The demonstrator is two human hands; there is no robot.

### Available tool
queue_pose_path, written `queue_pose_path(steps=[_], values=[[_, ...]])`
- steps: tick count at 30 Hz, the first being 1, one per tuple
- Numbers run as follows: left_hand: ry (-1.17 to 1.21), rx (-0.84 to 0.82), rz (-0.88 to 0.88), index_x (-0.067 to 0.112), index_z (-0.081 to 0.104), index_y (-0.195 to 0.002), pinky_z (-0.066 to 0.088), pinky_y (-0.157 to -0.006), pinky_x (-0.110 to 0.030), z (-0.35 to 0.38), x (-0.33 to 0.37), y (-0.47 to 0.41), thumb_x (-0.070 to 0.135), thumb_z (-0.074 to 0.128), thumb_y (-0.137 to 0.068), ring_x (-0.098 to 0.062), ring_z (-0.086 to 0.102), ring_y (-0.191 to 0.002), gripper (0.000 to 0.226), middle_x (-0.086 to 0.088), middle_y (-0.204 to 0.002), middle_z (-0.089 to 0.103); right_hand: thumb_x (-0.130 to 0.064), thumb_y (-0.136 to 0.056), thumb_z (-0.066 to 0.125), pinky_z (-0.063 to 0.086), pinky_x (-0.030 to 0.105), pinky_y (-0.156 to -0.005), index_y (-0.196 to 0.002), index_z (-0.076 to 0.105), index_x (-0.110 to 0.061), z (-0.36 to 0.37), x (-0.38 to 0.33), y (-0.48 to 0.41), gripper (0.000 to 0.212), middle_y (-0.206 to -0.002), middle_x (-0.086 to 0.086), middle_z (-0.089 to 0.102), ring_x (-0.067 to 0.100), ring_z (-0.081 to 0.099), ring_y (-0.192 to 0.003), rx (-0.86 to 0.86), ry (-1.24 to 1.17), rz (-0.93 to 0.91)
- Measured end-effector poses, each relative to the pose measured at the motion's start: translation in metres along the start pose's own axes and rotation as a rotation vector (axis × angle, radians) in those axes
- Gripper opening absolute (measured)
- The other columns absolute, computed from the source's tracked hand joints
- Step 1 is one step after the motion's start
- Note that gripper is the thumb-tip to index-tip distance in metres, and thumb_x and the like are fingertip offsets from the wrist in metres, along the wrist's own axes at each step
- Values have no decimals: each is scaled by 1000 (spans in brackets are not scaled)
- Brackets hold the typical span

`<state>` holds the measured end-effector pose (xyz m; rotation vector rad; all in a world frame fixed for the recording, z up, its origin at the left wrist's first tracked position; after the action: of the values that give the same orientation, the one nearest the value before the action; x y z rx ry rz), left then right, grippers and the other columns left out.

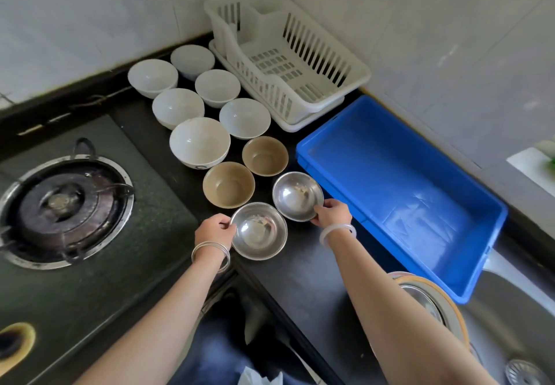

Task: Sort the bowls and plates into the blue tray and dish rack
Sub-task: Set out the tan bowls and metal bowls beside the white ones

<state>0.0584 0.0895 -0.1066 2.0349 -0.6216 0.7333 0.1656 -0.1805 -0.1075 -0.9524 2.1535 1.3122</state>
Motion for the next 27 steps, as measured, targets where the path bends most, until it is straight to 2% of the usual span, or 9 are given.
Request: queue_pose_path(steps=[2,8,11,14,17,21,23,25,27], values=[[-3,3,1,11,68,-87,57,-81,-44,0,0,-1,10,59,-81,-32,67,-86,11,-12,-84,71,-8,-87,58,54,24,-59,-68,55,-23,2,-2,-2,24,-73,1,62,12,64,-61,14,-16,-4],[-1,15,-4,10,70,-91,57,-81,-45,-1,1,-2,11,58,-82,-32,66,-87,15,-12,-87,72,-10,-88,59,56,26,-67,-74,56,-22,6,-4,-7,19,-75,0,62,11,62,-65,6,-34,-20],[17,25,-16,10,71,-92,56,-82,-45,-2,1,-3,11,57,-83,-32,66,-87,17,-11,-88,71,-12,-89,60,56,27,-70,-90,58,-18,8,-4,-7,7,-78,-1,61,10,62,-66,-4,-45,-15],[29,34,-27,11,71,-94,56,-83,-45,-3,1,-4,11,57,-83,-32,66,-88,18,-10,-89,71,-14,-89,61,54,24,-64,-106,59,-17,8,-3,-5,18,-88,2,63,11,64,-69,-15,-62,-3],[22,47,-28,9,69,-101,55,-85,-45,-5,2,-4,10,58,-83,-31,66,-92,21,-11,-99,71,-19,-90,60,54,23,-61,-117,57,-14,9,-2,-3,27,-98,7,66,14,66,-72,-37,-49,-2],[-18,63,10,9,68,-106,52,-90,-40,-8,9,-1,10,57,-85,-30,64,-99,24,-9,-106,71,-26,-92,57,57,27,-68,-117,58,-14,7,0,-2,28,-86,3,66,14,67,-71,-39,-40,-8],[-50,56,32,14,69,-101,49,-83,-32,-9,13,1,10,54,-85,-30,62,-92,22,-9,-98,69,-27,-93,54,57,28,-69,-115,59,-14,4,1,0,25,-85,3,66,14,67,-70,-33,-31,-17],[-119,49,66,24,58,-83,38,-73,-27,-9,18,5,10,51,-85,-25,49,-77,16,-9,-81,56,-27,-94,51,57,32,-76,-115,60,-13,0,0,4,26,-90,5,67,15,66,-74,-24,8,-41],[-175,50,102,22,52,-80,37,-72,-28,-11,24,11,11,50,-86,-24,46,-78,13,-6,-80,53,-28,-95,48,54,36,-83,-119,59,-13,-8,-5,12,30,-102,7,68,19,64,-85,-6,92,-100]])
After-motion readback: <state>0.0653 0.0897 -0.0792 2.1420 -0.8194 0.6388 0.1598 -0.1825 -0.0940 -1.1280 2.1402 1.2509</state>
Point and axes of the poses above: each hand's wrist, its own y-axis away from the middle knuckle, its own z-axis out of the palm, x = y × z, the point moved 8 cm from there along -y, towards the middle knuckle
